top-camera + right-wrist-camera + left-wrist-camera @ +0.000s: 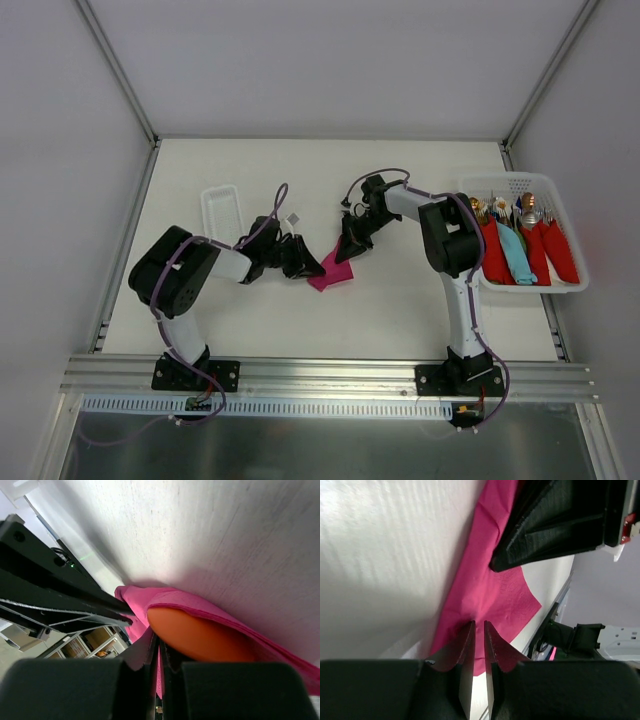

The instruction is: Place the utensils on the paper napkin and roll it up

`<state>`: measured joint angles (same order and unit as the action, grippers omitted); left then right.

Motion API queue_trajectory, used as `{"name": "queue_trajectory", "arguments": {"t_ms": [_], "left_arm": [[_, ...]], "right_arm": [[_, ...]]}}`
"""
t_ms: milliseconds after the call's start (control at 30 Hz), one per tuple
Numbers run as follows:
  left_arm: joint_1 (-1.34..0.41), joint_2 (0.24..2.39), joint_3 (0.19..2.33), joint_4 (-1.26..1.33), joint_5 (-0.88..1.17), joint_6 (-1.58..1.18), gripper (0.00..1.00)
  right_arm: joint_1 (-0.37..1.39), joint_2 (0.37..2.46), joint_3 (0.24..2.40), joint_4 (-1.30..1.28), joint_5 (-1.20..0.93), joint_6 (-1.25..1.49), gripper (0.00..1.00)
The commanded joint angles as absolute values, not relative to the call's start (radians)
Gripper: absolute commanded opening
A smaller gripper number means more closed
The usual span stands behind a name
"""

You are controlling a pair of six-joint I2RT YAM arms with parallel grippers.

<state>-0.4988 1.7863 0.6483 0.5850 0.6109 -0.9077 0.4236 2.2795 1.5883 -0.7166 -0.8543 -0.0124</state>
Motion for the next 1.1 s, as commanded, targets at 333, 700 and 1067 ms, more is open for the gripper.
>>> {"name": "queue_trajectory", "arguments": {"t_ms": [333,700,1067], "left_arm": [[-0.545,1.808,0.603,0.839,0.666,-0.995,0.11],[-0.542,2.031,0.460,0.975,0.538,-1.193,0.00],[-0.543,2.143,0.387,1.203,0.512,-1.342,0.00]], "right_arm": [[0.437,2.299,1.574,-0.735,-0.778,-0.048,0.04],[0.387,2.286,1.594,-0.706,-0.834,-0.028,0.13],[0.311,2.302,1.635,-0.653,-0.750,0.069,0.00]]}}
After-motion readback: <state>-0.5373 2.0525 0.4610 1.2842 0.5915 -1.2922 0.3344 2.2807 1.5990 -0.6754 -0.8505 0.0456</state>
